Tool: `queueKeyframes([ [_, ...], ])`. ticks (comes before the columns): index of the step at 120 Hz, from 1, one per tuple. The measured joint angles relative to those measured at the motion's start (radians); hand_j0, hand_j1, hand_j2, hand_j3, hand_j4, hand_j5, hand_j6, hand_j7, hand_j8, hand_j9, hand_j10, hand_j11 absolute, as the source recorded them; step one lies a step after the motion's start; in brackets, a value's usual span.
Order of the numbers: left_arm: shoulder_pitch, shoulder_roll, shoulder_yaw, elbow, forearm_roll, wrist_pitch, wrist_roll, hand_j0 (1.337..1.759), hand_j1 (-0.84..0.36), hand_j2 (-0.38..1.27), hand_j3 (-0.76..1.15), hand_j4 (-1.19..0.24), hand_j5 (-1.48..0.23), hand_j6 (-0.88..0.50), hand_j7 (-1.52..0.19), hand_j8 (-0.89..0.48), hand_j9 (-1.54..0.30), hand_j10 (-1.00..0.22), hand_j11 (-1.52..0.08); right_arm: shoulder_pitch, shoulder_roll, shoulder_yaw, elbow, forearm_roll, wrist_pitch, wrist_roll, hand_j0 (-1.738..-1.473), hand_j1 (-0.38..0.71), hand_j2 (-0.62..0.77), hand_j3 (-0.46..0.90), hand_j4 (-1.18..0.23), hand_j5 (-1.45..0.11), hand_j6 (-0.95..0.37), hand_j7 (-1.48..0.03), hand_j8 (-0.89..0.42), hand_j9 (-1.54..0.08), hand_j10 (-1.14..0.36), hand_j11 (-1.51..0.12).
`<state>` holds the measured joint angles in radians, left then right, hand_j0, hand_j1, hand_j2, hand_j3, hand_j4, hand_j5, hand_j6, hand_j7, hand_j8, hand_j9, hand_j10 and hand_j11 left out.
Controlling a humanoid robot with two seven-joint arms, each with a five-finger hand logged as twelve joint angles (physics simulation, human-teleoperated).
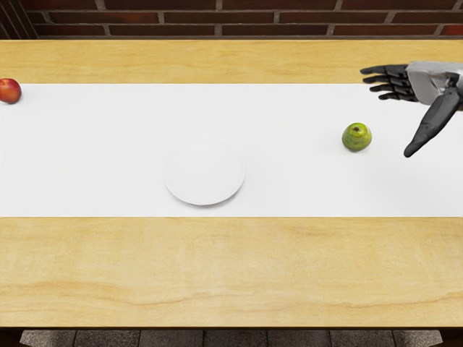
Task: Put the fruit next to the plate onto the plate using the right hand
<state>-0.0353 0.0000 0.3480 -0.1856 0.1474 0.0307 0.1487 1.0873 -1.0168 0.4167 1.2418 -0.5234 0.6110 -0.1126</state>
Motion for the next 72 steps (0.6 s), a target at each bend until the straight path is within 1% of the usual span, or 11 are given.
queueKeyframes([
  [13,0.0,0.0,0.0,0.0,0.0,0.0,0.0,1.658,0.35,0.0,0.0,0.0,0.0,0.0,0.0,0.0,0.0,0.0,0.0,-0.004,0.004,-0.001,0.0,0.0,0.0,-0.01,-1.658,-0.32,0.0,0.0,-0.03,-0.04,-0.03,-0.04,-0.03,-0.04,-0.03,-0.04],
  [25,0.0,0.0,0.0,0.0,0.0,0.0,0.0,1.658,0.35,0.0,0.0,0.0,0.0,0.0,0.0,0.0,0.0,0.0,0.0,-0.001,0.021,0.003,0.023,-0.002,0.0,-0.016,-1.658,-0.32,0.0,0.0,-0.03,-0.04,-0.03,-0.04,-0.03,-0.04,-0.03,-0.04],
  [28,0.0,0.0,0.0,0.0,0.0,0.0,0.0,1.658,0.35,0.0,0.0,0.0,0.0,0.0,0.0,0.0,0.0,0.0,0.0,0.0,0.032,0.005,0.026,-0.002,0.0,-0.026,-1.658,-0.32,0.0,0.0,-0.03,-0.04,-0.03,-0.04,-0.03,-0.04,-0.03,-0.04],
  [31,0.0,0.0,0.0,0.0,0.0,0.0,0.0,1.658,0.35,0.0,0.0,0.0,0.0,0.0,0.0,0.0,0.0,0.0,0.0,0.002,0.047,0.007,0.029,-0.002,0.0,-0.058,-1.658,-0.32,0.0,0.0,-0.03,-0.04,-0.03,-0.04,-0.03,-0.04,-0.03,-0.04],
  [37,0.0,0.0,0.0,0.0,0.0,0.0,0.0,1.658,0.35,0.0,0.0,0.0,0.0,0.0,0.0,0.0,0.0,0.0,0.0,0.006,0.083,0.019,0.035,-0.002,0.0,-0.137,-1.658,-0.32,0.0,0.0,-0.03,-0.04,-0.03,-0.04,-0.03,-0.04,-0.03,-0.04],
  [43,0.0,0.0,0.0,0.0,0.0,0.0,0.0,1.658,0.35,0.0,0.0,0.0,0.0,0.0,0.0,0.0,0.0,0.0,0.0,0.015,0.11,0.032,0.038,-0.006,0.0,-0.203,-1.658,-0.32,0.0,0.0,-0.03,-0.04,-0.03,-0.04,-0.03,-0.04,-0.03,-0.04],
  [50,0.0,0.0,0.0,0.0,0.0,0.0,0.0,1.658,0.35,0.0,0.0,0.0,0.0,0.0,0.0,0.0,0.0,0.0,0.0,0.046,0.14,0.045,0.041,-0.011,0.0,-0.315,-1.658,-0.32,0.0,0.0,-0.03,-0.04,-0.03,-0.04,-0.03,-0.04,-0.03,-0.04],
  [55,0.0,0.0,0.0,0.0,0.0,0.0,0.0,1.658,0.35,0.0,0.0,0.0,0.0,0.0,0.0,0.0,0.0,0.0,0.0,0.069,0.166,0.054,0.042,-0.024,0.0,-0.375,-1.658,-0.32,0.0,0.0,-0.03,-0.04,-0.03,-0.04,-0.03,-0.04,-0.03,-0.04],
  [59,0.0,0.0,0.0,0.0,0.0,0.0,0.0,1.658,0.35,0.0,0.0,0.0,0.0,0.0,0.0,0.0,0.0,0.0,0.0,0.082,0.187,0.058,0.043,-0.058,0.0,-0.409,-1.658,-0.32,0.0,0.0,-0.03,-0.04,-0.03,-0.04,-0.03,-0.04,-0.03,-0.04],
  [63,0.0,0.0,0.0,0.0,0.0,0.0,0.0,1.658,0.35,0.0,0.0,0.0,0.0,0.0,0.0,0.0,0.0,0.0,0.0,0.091,0.211,0.058,0.046,-0.107,0.0,-0.433,-1.658,-0.32,0.0,0.0,-0.03,-0.04,-0.03,-0.04,-0.03,-0.04,-0.03,-0.04],
  [72,0.0,0.0,0.0,0.0,0.0,0.0,0.0,1.658,0.35,0.0,0.0,0.0,0.0,0.0,0.0,0.0,0.0,0.0,0.0,0.101,0.27,0.051,0.053,-0.234,-0.008,-0.467,-1.658,-0.32,0.0,0.0,-0.03,-0.04,-0.03,-0.04,-0.03,-0.04,-0.03,-0.04],
])
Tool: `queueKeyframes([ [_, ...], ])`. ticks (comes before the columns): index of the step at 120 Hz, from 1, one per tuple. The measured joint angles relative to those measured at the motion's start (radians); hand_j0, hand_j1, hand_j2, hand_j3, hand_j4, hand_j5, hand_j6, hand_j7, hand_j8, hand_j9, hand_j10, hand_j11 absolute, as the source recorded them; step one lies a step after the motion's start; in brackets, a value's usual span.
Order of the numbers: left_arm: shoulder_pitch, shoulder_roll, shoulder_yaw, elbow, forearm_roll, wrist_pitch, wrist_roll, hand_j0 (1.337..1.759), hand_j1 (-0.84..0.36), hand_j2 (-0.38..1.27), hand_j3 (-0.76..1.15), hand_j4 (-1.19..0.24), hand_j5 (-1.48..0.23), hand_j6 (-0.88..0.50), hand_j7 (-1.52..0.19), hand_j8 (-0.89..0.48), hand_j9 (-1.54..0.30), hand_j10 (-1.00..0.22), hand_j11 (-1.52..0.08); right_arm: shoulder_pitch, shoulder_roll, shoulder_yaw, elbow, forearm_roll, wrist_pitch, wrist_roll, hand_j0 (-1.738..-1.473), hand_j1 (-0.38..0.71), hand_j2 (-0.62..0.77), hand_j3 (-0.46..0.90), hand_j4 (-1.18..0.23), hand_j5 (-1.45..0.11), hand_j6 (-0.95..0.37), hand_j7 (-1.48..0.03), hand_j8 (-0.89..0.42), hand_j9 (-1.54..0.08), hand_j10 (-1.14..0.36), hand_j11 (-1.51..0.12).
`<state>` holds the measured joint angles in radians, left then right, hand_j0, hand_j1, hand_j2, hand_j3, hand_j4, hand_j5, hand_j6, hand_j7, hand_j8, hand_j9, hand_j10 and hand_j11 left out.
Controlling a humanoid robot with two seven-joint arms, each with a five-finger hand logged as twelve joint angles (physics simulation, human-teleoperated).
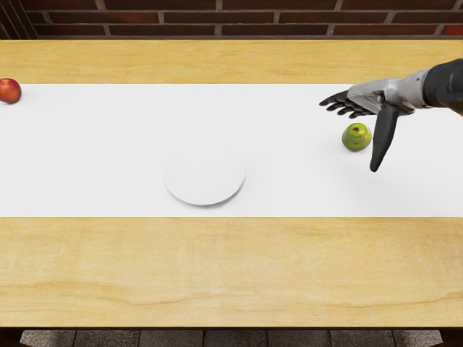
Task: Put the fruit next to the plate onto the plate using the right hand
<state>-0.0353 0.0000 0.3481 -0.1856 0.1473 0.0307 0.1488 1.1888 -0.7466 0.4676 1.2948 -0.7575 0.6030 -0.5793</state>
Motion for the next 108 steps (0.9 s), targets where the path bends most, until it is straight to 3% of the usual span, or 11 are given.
queueKeyframes([
  [20,0.0,0.0,0.0,0.0,0.0,0.0,0.0,1.658,0.35,0.0,0.0,0.0,0.0,0.0,0.0,0.0,0.0,0.0,0.0,0.013,0.081,-0.082,-0.007,-0.163,-0.154,-0.025,-1.658,-0.32,-0.01,0.0,-0.03,-0.04,-0.03,-0.04,-0.03,-0.04,-0.03,-0.04],
  [36,0.0,0.0,0.0,0.0,0.0,0.0,0.0,1.658,0.35,0.0,0.0,0.0,0.0,0.0,0.0,0.0,0.0,0.0,0.0,0.009,0.135,-0.129,-0.085,-0.235,-0.251,-0.03,-1.658,-0.32,0.0,0.0,-0.03,-0.04,-0.03,-0.04,-0.03,-0.04,-0.03,-0.04],
  [64,0.0,0.0,0.0,0.0,0.0,0.0,0.0,1.658,0.35,0.0,0.0,0.0,0.0,0.0,0.0,0.0,0.0,0.0,0.0,0.0,0.255,-0.226,-0.244,-0.269,-0.427,-0.031,-1.658,-0.31,-0.01,0.0,-0.04,-0.04,-0.04,-0.04,-0.04,-0.04,-0.04,-0.04],
  [81,0.0,0.0,0.0,0.0,0.0,0.0,0.0,1.658,0.35,0.0,0.0,0.0,0.0,0.0,0.0,0.0,0.0,0.0,0.0,0.0,0.312,-0.319,-0.286,-0.282,-0.566,-0.032,-1.658,-0.31,-0.01,0.0,-0.04,-0.05,-0.04,-0.05,-0.04,-0.05,-0.04,-0.05],
  [108,0.0,0.0,0.0,0.0,0.0,0.0,0.0,1.658,0.35,0.0,0.0,0.0,0.0,0.0,0.0,0.0,0.0,0.0,0.0,-0.006,0.362,-0.384,-0.37,-0.285,-0.639,-0.032,-1.658,-0.19,-0.02,0.0,-0.13,-0.17,-0.14,-0.17,-0.13,-0.17,-0.13,-0.17],
])
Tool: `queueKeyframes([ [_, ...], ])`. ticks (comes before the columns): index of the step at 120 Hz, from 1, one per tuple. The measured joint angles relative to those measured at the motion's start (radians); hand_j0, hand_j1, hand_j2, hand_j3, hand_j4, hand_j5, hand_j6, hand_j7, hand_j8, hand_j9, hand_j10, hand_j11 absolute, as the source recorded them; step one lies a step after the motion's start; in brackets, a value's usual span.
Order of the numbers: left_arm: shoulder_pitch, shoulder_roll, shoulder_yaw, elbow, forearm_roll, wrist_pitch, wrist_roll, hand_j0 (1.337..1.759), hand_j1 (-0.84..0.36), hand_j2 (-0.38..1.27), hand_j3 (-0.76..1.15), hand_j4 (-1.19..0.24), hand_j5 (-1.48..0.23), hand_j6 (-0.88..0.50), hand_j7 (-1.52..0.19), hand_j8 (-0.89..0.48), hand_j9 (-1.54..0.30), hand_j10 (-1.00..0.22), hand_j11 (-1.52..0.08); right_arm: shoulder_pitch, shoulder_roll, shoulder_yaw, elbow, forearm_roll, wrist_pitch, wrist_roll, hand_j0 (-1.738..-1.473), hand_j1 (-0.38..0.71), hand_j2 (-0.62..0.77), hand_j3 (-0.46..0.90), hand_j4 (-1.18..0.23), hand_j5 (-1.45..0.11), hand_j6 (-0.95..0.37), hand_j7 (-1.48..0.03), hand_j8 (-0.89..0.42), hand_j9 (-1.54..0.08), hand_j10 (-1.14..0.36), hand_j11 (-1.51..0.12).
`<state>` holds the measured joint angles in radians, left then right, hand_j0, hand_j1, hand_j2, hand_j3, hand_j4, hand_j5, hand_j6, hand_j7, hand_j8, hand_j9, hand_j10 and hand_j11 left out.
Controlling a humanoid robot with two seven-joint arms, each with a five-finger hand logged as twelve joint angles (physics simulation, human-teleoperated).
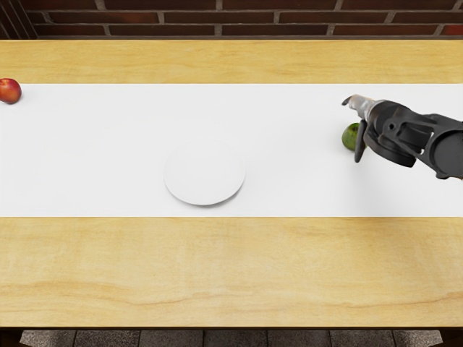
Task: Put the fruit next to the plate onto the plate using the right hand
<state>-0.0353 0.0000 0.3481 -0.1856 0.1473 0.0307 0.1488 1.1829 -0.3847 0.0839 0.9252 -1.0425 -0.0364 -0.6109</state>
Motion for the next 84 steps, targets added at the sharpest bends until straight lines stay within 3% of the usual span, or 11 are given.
queueKeyframes([
  [16,0.0,0.0,0.0,0.0,0.0,0.0,0.0,1.658,0.35,0.0,0.0,0.0,0.0,0.0,0.0,0.0,0.0,0.0,0.0,-0.002,0.038,-0.016,-0.047,0.0,-0.014,0.0,-1.658,-0.16,-0.03,0.0,-0.16,-0.2,-0.16,-0.2,-0.16,-0.2,-0.16,-0.2],
  [51,0.0,0.0,0.0,0.0,0.0,0.0,0.0,1.658,0.35,0.0,0.0,0.0,0.0,0.0,0.0,0.0,0.0,0.0,0.0,-0.021,0.07,-0.031,-0.065,0.0,-0.058,0.0,-1.658,-0.13,-0.03,0.0,-0.19,-0.24,-0.19,-0.24,-0.19,-0.24,-0.19,-0.24],
  [84,0.0,0.0,0.0,0.0,0.0,0.0,0.0,1.658,0.35,0.0,0.0,0.0,0.0,0.0,0.0,0.0,0.0,0.0,0.0,-0.024,0.071,-0.064,-0.079,0.002,-0.09,0.0,-1.658,0.02,-0.06,0.0,-0.31,-0.4,-0.31,-0.4,-0.31,-0.4,-0.31,-0.4],
])
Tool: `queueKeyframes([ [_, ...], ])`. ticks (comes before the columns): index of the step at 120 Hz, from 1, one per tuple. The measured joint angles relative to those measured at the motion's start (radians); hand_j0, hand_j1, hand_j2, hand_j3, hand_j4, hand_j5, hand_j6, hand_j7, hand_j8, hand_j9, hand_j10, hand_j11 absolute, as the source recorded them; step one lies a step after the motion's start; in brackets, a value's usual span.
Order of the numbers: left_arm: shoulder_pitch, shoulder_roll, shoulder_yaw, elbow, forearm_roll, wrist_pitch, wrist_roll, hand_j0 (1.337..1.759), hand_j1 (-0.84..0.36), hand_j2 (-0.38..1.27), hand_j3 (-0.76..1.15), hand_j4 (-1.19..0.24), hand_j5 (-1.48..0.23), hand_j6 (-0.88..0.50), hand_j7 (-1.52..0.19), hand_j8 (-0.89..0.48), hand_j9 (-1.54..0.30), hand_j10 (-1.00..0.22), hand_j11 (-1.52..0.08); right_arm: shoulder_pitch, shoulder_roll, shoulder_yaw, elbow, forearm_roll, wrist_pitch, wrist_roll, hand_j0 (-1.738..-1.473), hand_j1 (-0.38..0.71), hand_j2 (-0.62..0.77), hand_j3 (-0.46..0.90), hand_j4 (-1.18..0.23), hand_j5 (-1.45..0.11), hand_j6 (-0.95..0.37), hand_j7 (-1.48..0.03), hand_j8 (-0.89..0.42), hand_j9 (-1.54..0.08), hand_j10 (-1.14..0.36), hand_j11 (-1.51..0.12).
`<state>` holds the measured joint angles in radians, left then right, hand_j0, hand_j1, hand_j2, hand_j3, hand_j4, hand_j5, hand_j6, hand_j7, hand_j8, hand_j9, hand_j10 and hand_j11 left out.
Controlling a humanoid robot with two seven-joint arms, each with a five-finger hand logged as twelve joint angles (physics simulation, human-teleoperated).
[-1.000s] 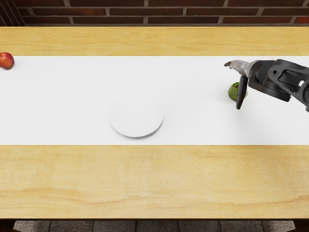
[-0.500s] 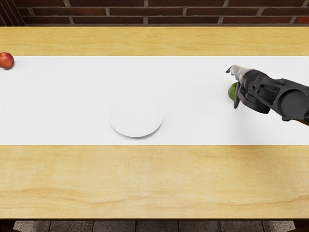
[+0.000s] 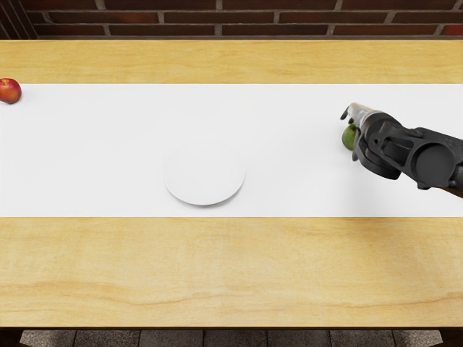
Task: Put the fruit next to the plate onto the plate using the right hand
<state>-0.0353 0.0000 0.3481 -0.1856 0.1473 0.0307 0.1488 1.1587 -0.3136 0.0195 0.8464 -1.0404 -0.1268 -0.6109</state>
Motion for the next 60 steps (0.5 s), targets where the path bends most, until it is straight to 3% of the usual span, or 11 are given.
queueKeyframes([
  [20,0.0,0.0,0.0,0.0,0.0,0.0,0.0,1.658,0.35,0.0,0.0,0.0,0.0,0.0,0.0,0.0,0.0,0.0,0.0,-0.003,0.003,-0.001,-0.01,0.006,-0.005,0.0,-1.658,0.15,-0.08,0.0,-0.43,-0.54,-0.42,-0.54,-0.34,-0.54,-0.42,-0.54],
  [42,0.0,0.0,0.0,0.0,0.0,0.0,0.0,1.658,0.35,0.0,0.0,0.0,0.0,0.0,0.0,0.0,0.0,0.0,0.0,-0.005,0.004,0.006,-0.021,0.014,-0.007,0.0,-1.653,0.21,0.17,0.0,-0.61,-0.79,-0.4,-0.79,-0.3,-0.8,-0.46,-0.8],
  [60,0.0,0.0,0.0,0.0,0.0,0.0,0.0,1.658,0.35,0.0,0.0,0.0,0.0,0.0,0.0,0.0,0.0,0.0,0.0,0.002,0.004,0.022,-0.015,0.037,-0.015,0.0,-1.651,0.23,0.23,0.0,-0.68,-0.96,-0.33,-0.92,-0.22,-0.95,-0.41,-0.96],
])
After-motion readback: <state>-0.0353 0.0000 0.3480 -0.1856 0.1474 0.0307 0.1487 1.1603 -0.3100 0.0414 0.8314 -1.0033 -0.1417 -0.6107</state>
